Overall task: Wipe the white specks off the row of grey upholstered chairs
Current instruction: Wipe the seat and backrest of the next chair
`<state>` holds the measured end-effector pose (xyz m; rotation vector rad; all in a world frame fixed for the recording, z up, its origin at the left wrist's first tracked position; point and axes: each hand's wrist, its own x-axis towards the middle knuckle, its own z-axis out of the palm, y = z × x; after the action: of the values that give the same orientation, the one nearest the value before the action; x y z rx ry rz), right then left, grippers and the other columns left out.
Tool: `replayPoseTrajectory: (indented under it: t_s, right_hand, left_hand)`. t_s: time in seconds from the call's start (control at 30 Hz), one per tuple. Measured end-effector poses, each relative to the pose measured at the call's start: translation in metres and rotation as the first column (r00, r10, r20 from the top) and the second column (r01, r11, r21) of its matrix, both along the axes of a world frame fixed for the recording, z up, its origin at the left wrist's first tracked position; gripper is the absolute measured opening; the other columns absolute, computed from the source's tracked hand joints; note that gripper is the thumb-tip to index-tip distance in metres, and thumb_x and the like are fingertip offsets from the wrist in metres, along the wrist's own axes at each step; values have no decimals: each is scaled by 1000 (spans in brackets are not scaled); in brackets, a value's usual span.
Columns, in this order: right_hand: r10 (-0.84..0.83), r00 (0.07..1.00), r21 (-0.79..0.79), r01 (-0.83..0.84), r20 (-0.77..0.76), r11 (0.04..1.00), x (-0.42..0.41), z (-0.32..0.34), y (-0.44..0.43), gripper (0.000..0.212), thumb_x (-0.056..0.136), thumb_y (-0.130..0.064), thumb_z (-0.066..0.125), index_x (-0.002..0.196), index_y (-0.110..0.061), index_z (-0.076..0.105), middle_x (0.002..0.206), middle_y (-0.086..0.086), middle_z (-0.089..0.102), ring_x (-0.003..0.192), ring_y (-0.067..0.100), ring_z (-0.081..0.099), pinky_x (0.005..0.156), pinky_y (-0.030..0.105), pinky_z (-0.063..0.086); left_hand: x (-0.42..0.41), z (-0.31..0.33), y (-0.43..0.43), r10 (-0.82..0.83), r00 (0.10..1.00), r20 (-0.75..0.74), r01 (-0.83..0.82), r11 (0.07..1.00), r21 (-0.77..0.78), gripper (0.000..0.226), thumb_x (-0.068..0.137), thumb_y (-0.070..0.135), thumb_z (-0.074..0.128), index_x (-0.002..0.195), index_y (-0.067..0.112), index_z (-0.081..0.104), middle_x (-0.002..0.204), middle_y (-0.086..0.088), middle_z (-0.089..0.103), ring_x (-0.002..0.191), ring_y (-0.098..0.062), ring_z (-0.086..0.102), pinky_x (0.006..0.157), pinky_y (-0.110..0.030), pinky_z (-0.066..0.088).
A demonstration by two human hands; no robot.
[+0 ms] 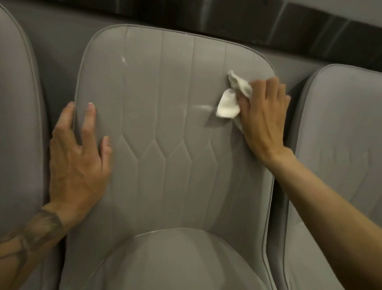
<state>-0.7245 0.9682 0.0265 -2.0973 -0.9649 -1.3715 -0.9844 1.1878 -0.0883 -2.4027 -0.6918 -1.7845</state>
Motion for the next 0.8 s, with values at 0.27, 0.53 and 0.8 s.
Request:
replayPoseTrajectory:
  t_s: [0.27,0.53,0.8]
  right_hand:
    - [-78,997,83,80,-30,993,18,49,27,43,103,-45,34,115,-10,56,118,15,54,104,35,51,81,43,36]
    - [-114,994,-2,114,5,994,-11,-39,-18,28,102,-33,49,100,-7,58,101,19,55,89,36,50,72,44,33]
    - [-128,992,100,127,-1,987,16,23,9,39,102,-42,40,111,-8,59,113,18,57,101,37,53,79,43,35]
  left_hand:
    - [0,-1,-1,-2,1000,1,2,1000,5,57,109,23,44,160,6,28,154,-37,32,138,-51,38,115,-57,34]
    - [-2,0,-2,-14,1000,0,14,1000,-6,57,108,21,46,160,6,28,154,-38,32,138,-52,39,115,-57,34]
    - [0,-2,-2,-11,1000,9,11,1000,-2,57,109,24,45,161,8,27,155,-37,32,140,-49,36,117,-55,33]
